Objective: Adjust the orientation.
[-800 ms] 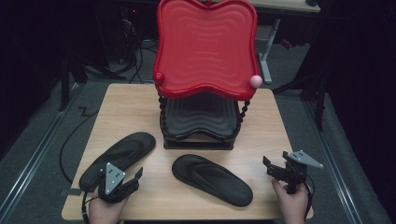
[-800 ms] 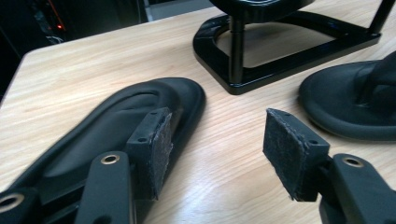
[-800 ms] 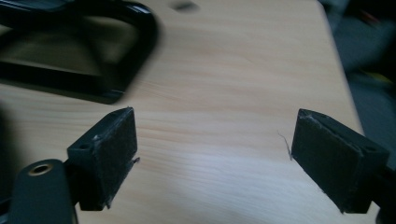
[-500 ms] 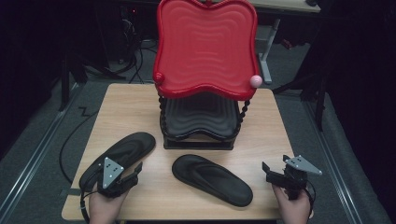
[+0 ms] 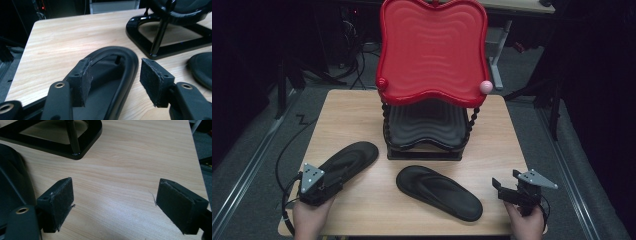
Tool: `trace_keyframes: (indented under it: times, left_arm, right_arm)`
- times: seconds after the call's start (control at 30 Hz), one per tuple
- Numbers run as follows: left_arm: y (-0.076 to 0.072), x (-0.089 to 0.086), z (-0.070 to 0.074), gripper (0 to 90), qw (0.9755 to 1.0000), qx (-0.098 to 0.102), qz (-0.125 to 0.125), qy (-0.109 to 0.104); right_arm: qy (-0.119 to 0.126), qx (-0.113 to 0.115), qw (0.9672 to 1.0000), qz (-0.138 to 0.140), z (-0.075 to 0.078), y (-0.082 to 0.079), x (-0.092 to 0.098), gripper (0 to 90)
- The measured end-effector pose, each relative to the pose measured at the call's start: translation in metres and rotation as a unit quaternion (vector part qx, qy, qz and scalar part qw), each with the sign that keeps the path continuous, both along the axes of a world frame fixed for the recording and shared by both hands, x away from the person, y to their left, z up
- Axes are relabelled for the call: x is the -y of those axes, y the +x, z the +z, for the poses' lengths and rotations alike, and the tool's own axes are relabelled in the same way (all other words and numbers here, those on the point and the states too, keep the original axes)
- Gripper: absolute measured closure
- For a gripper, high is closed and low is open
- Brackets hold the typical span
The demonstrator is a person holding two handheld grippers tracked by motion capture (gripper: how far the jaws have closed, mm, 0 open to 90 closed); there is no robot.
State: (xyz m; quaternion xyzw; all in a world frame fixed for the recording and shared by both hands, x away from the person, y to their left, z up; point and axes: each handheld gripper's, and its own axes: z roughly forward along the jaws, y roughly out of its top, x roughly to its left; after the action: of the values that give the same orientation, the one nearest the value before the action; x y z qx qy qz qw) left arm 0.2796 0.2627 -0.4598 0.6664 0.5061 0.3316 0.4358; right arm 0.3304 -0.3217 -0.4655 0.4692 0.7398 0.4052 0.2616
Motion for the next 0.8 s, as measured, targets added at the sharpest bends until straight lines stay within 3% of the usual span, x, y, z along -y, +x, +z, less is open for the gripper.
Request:
trace_keyframes:
  times: [0.13,0.27,0.37,0.47,0.63,0.73,0.8]
  left_arm:
    - [0.002,-0.010,-0.006,44.4,0.9992,-0.031,0.007,0.025]
    - [0.003,-0.020,-0.014,51.8,0.9980,-0.058,-0.012,-0.023]
    - [0.004,-0.018,-0.019,52.1,0.9970,-0.074,-0.019,-0.010]
    - [0.004,-0.014,-0.022,55.7,0.9966,-0.080,-0.021,-0.003]
    - [0.004,-0.006,-0.025,64.1,0.9950,-0.089,-0.020,0.040]
    - [0.004,-0.006,-0.025,71.5,0.9950,-0.092,-0.025,0.031]
    - [0.004,-0.004,-0.025,73.0,0.9945,-0.093,-0.026,0.041]
  right_arm:
    - [-0.002,0.001,1.0000,0.003,0.000,0.002,0.000,17.7]
    - [0.018,0.011,0.9997,0.013,-0.004,0.000,0.001,29.8]
    - [-0.003,0.017,0.9997,0.017,-0.005,-0.003,0.000,29.2]
    - [-0.005,0.022,0.9996,0.015,-0.004,-0.004,-0.001,30.1]
    - [0.028,0.010,0.9995,0.014,-0.009,-0.002,0.000,30.4]
    - [0.041,-0.002,0.9992,0.004,-0.010,-0.001,0.001,30.2]
    - [0.041,0.005,0.9990,-0.015,-0.009,-0.003,0.000,30.4]
